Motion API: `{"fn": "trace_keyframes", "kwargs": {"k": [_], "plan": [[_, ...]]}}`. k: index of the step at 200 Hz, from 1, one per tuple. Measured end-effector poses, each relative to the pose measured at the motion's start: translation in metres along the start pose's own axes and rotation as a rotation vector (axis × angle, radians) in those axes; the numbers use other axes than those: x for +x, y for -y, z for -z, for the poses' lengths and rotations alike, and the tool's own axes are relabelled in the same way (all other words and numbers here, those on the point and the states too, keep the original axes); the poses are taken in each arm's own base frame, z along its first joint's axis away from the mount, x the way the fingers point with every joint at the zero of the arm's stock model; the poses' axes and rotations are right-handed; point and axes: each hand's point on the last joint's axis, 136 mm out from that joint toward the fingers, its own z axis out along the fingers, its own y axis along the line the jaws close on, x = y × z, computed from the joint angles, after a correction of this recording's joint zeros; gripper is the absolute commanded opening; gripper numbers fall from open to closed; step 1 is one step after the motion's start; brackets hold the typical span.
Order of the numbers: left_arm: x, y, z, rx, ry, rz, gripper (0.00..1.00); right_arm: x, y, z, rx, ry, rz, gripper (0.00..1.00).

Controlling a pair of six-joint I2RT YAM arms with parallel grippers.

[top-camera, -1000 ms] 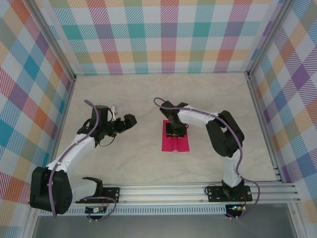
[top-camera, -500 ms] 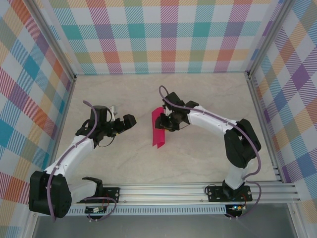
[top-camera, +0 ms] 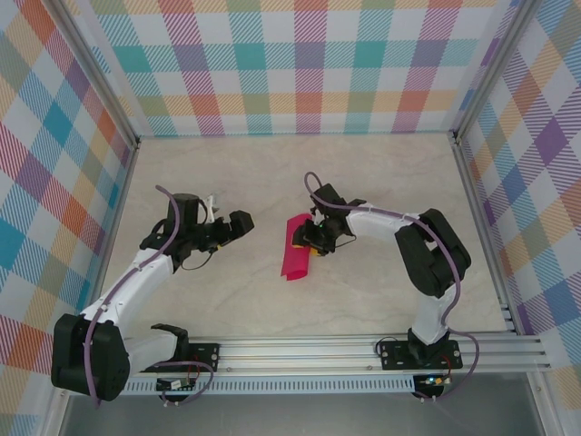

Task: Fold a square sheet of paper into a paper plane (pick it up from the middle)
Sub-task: Fold the square sheet of paper in half at the center of the table, then hold the square sheet of paper at the center of the table.

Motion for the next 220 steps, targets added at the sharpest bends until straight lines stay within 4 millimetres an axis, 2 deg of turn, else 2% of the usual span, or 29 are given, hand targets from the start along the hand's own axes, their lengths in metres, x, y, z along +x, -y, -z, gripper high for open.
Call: {"fn": "trace_keyframes", "kwargs": {"k": [35,76,105,160,220], "plan": [[0.009,0.008,-0.009,0.022,-0.035,-0.020,1.00,-0.002,0.012,0.001,0.034,0.012,-0.012,0.63],[0.029,0.013,-0.026,0.016,-0.108,-0.034,1.00,-0.005,0.019,0.018,0.085,0.054,-0.001,0.67],[0.030,0.018,-0.033,0.003,-0.117,-0.049,0.99,-0.009,0.025,0.030,0.114,0.082,0.009,0.67],[0.031,0.025,-0.042,-0.016,-0.108,-0.076,1.00,-0.004,0.038,0.032,0.166,0.059,0.038,0.67],[0.035,0.023,-0.046,-0.038,-0.108,-0.078,1.00,0.002,0.051,0.019,0.201,0.004,0.060,0.68]]}}
